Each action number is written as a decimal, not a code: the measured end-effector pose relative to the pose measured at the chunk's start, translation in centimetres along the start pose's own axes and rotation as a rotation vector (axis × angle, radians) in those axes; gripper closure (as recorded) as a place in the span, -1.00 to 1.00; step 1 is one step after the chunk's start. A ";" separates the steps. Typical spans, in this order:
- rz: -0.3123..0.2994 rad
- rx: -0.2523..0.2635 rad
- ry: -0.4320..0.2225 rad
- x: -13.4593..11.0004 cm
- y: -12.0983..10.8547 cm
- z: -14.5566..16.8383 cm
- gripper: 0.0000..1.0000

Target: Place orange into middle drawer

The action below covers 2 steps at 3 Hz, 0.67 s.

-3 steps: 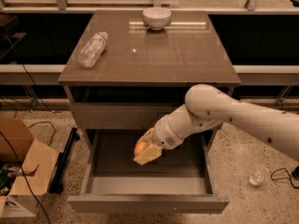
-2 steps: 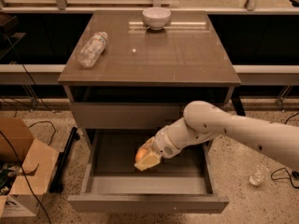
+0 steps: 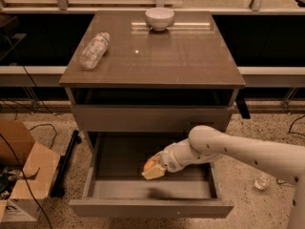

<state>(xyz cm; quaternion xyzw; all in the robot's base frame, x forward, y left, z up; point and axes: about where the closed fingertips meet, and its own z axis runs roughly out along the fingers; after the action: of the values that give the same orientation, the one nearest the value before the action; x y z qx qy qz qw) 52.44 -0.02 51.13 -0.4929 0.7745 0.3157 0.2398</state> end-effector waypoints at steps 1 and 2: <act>0.063 0.034 -0.026 3.3 -2.5 1.9 1.00; 0.115 0.049 -0.015 6.9 -4.8 4.3 0.95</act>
Offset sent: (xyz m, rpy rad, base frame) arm 0.0273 -0.0389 -0.1186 0.0033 0.0635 -0.1533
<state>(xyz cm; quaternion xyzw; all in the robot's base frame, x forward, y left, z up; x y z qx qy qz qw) 54.31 -2.64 42.28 -0.4392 0.8072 0.3135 0.2392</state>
